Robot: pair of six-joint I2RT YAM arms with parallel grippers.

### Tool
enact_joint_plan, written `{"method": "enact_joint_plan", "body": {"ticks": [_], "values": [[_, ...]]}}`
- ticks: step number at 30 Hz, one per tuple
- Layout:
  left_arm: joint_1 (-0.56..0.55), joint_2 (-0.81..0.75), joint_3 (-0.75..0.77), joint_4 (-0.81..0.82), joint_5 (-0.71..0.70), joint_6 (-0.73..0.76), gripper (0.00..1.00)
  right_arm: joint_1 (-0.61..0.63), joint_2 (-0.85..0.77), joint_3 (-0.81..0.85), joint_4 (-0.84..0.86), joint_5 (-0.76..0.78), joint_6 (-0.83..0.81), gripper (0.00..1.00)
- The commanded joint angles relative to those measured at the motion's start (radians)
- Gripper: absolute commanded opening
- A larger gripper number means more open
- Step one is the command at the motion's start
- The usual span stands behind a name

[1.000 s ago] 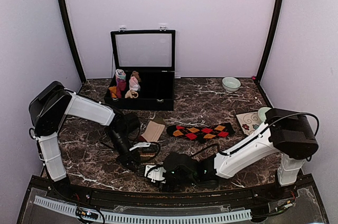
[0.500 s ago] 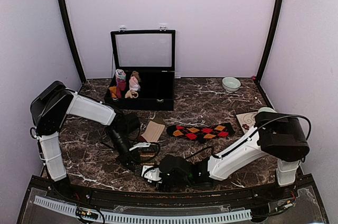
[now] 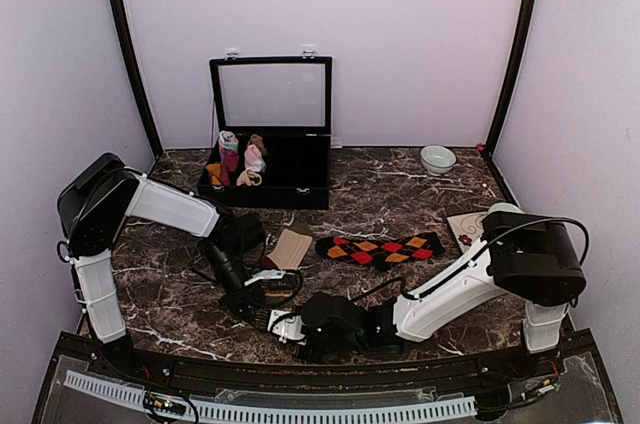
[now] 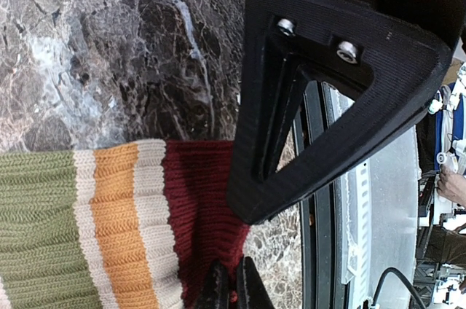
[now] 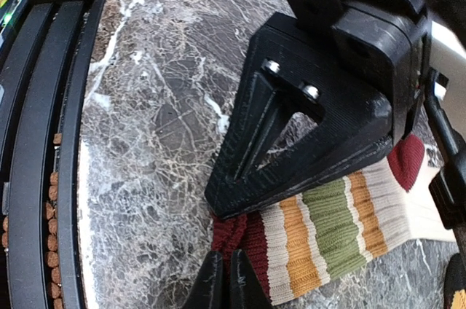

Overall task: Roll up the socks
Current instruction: Roll the sock at the center of the board.

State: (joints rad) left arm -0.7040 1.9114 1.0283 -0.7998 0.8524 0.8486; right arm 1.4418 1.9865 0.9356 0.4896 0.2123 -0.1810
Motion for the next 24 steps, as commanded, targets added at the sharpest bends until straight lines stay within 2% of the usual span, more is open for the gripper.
{"method": "enact_joint_plan", "body": {"ticks": [1,12,21,22,24], "values": [[0.005,-0.004,0.018,-0.025,-0.006,0.016,0.01,-0.001,0.027,-0.007,0.034,-0.014,0.034,0.03],[0.006,-0.015,0.012,-0.018,-0.022,0.019,0.04,-0.04,0.056,-0.034,0.085,-0.026,0.146,0.0],[0.006,-0.067,-0.027,0.015,-0.064,0.032,0.03,-0.076,0.02,-0.079,0.145,-0.141,0.259,0.0],[0.005,-0.07,-0.029,0.016,-0.063,0.033,0.02,-0.077,0.003,-0.094,0.168,-0.153,0.265,0.02],[0.005,-0.074,-0.035,0.011,-0.05,0.035,0.01,-0.075,-0.037,-0.13,0.218,-0.165,0.266,0.2]]}}
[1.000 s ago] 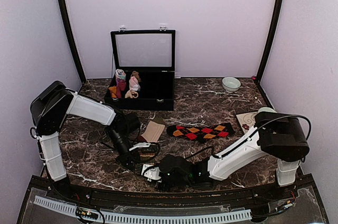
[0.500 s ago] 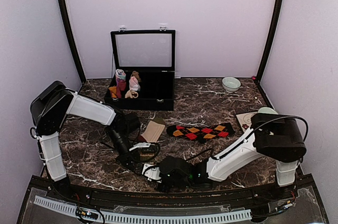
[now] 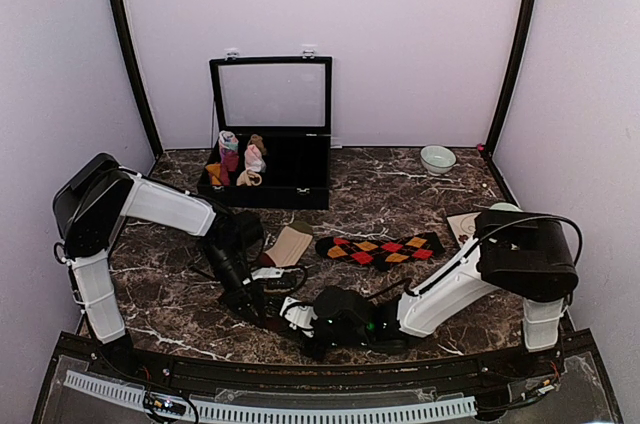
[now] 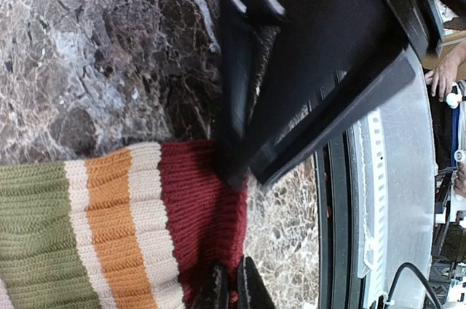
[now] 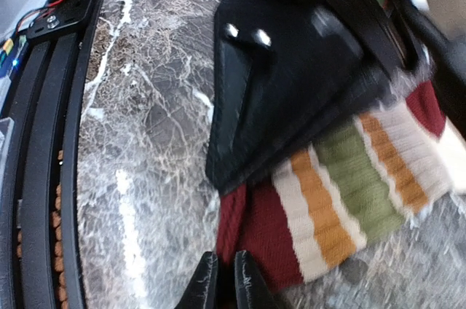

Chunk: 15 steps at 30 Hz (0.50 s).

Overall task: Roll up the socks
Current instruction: Roll the sock at the center of the board.

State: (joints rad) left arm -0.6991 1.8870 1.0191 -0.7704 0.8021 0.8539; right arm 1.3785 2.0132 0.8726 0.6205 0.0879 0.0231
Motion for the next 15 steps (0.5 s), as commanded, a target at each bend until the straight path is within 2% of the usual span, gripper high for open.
{"method": "enact_joint_plan", "body": {"ticks": [1,3,15], "values": [[0.002,-0.051,-0.025,-0.028,0.014,0.032,0.0,-0.009,-0.082,-0.086,0.11,-0.039,0.059,0.29],[0.005,-0.049,-0.02,-0.046,0.047,0.036,0.0,-0.004,-0.109,-0.1,0.109,-0.025,0.042,0.36],[0.023,-0.033,0.01,-0.113,0.127,0.061,0.0,0.022,-0.091,-0.042,0.009,-0.05,-0.07,0.37]]}}
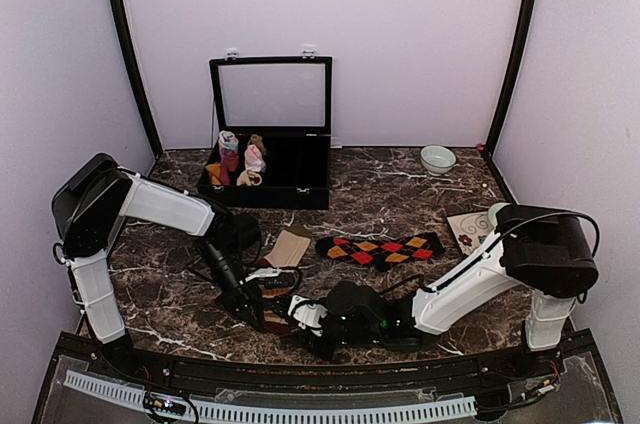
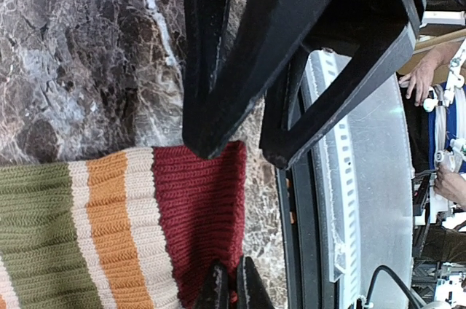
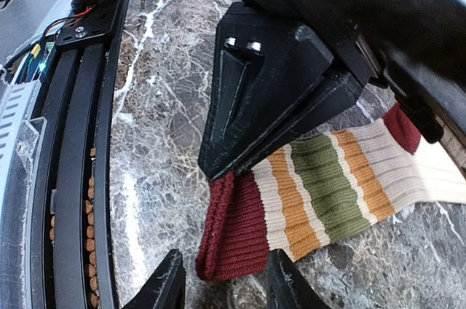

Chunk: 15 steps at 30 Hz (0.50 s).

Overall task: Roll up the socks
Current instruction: Roll the sock at the center of the board.

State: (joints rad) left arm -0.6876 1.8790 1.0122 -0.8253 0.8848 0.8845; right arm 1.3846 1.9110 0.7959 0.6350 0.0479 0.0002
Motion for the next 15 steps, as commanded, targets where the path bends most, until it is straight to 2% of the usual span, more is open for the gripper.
{"method": "enact_joint_plan", "body": {"ticks": [1,8,13,15], "values": [[0.014,-0.024,0.019,-0.062,0.045,0.032,0.0,0.019,0.012,0.04,-0.013,-0.006,-0.056,0.38],[0.019,-0.016,0.032,-0.065,0.046,0.028,0.0,0.041,0.039,0.068,-0.023,0.071,-0.088,0.34],[0.019,-0.017,0.024,-0.059,0.042,0.025,0.0,0.041,0.07,0.098,-0.014,0.113,-0.083,0.16],[0.02,-0.019,0.021,-0.062,0.04,0.027,0.0,0.04,0.076,0.105,-0.008,0.129,-0.077,0.12]]}}
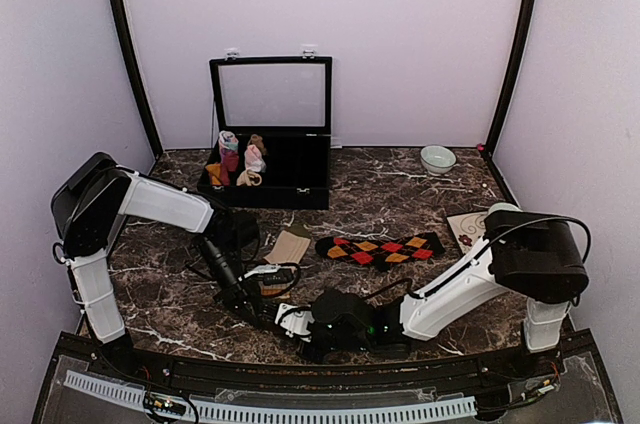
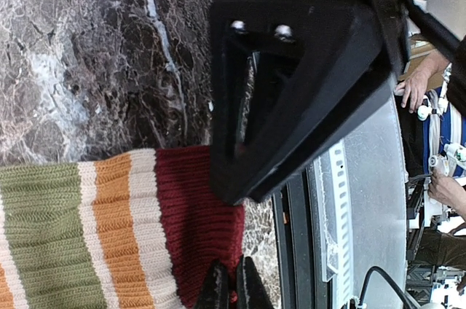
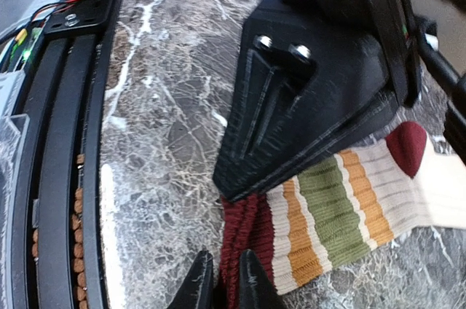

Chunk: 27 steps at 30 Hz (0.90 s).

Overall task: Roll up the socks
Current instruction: Roll the sock at the center of the board.

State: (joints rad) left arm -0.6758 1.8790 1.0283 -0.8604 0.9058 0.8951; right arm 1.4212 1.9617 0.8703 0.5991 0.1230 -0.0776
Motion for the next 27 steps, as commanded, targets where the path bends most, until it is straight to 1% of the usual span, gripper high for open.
{"method": "enact_joint_plan", "body": {"ticks": [1,4,6,7,10,12,13,14,16,17,18,20,22,23,25,27], "values": [[0.008,-0.022,0.004,-0.029,0.018,0.02,0.0,0.003,0.027,0.031,0.032,0.056,0.003,0.11],[0.008,-0.03,0.003,-0.033,0.017,0.027,0.0,0.002,0.035,0.033,0.035,0.059,0.013,0.13],[0.008,-0.032,0.001,-0.037,0.014,0.034,0.0,0.003,0.04,0.029,0.041,0.074,0.025,0.2],[0.008,-0.032,0.002,-0.037,0.012,0.035,0.0,0.003,0.04,0.023,0.047,0.08,0.029,0.22],[0.007,-0.035,-0.002,-0.038,-0.001,0.044,0.01,0.002,0.037,0.013,0.058,0.088,0.041,0.22],[0.008,-0.037,-0.007,-0.034,-0.004,0.044,0.0,0.001,0.036,0.012,0.059,0.081,0.048,0.19],[0.008,-0.037,-0.009,-0.033,-0.006,0.044,0.0,0.001,0.037,0.013,0.058,0.078,0.05,0.15],[0.008,-0.038,-0.011,-0.03,-0.009,0.044,0.0,0.001,0.037,0.015,0.056,0.074,0.051,0.09],[0.008,-0.043,-0.014,-0.015,-0.019,0.036,0.01,0.0,0.036,0.018,0.05,0.066,0.054,0.0],[0.008,-0.047,-0.019,-0.001,-0.029,0.028,0.03,0.001,0.036,0.02,0.044,0.059,0.056,0.0],[0.008,-0.055,-0.025,0.017,-0.038,0.015,0.06,-0.001,0.035,0.022,0.039,0.053,0.059,0.0],[0.008,-0.08,-0.042,0.058,-0.061,-0.008,0.15,-0.002,0.034,0.02,0.035,0.043,0.069,0.0],[0.008,-0.113,-0.064,0.105,-0.096,-0.037,0.29,-0.003,0.03,0.016,0.034,0.033,0.085,0.0],[0.008,-0.136,-0.078,0.128,-0.122,-0.047,0.38,-0.004,0.029,0.013,0.032,0.023,0.098,0.0],[0.009,-0.193,-0.12,0.177,-0.216,-0.064,0.42,-0.004,0.03,0.015,0.018,-0.004,0.123,0.0],[0.014,-0.266,-0.179,0.216,-0.283,-0.051,0.55,-0.007,0.034,0.023,-0.01,-0.029,0.158,0.0]]}}
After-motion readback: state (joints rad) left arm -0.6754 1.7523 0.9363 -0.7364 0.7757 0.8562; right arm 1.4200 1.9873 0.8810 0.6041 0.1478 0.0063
